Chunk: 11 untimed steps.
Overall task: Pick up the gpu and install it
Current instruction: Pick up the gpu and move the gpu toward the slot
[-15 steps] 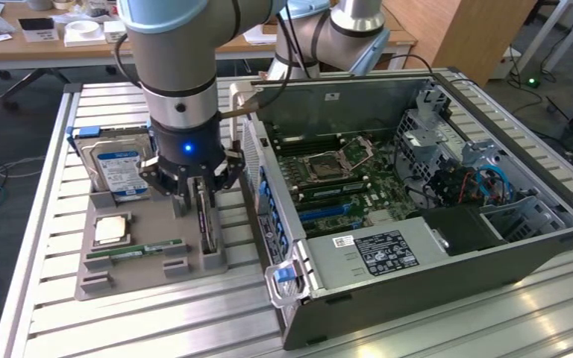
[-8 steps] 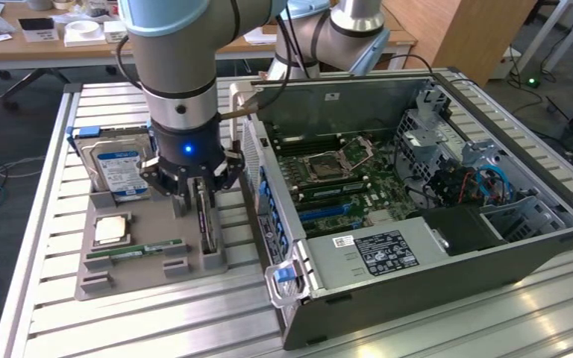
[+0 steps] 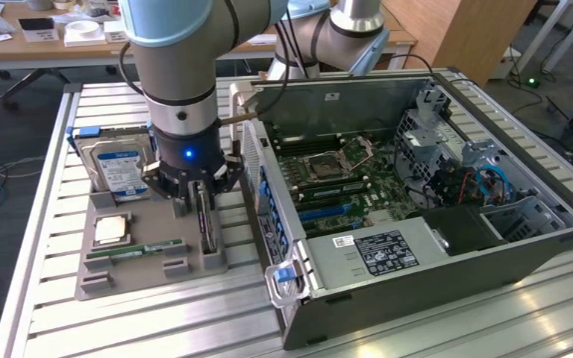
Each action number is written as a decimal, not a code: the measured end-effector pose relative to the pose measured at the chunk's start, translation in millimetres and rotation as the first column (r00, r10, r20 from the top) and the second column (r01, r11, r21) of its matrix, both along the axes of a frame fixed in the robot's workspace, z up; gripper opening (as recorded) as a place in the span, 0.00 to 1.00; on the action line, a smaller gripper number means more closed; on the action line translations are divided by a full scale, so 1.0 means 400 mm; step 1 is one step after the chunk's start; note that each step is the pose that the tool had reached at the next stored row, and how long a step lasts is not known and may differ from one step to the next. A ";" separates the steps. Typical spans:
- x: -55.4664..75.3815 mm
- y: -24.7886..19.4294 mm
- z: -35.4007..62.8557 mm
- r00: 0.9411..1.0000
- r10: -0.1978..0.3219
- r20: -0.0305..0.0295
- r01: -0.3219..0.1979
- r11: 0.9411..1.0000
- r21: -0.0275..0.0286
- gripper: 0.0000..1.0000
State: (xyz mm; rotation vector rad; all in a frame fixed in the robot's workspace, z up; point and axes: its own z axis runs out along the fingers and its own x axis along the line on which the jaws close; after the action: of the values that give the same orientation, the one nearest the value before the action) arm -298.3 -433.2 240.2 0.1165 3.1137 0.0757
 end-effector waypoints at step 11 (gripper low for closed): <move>-0.001 0.003 -0.015 1.000 0.000 0.000 0.000 1.000 0.000 0.42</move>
State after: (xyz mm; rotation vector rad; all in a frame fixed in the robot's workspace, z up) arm -298.8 -432.1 234.3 0.1168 3.1136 0.0754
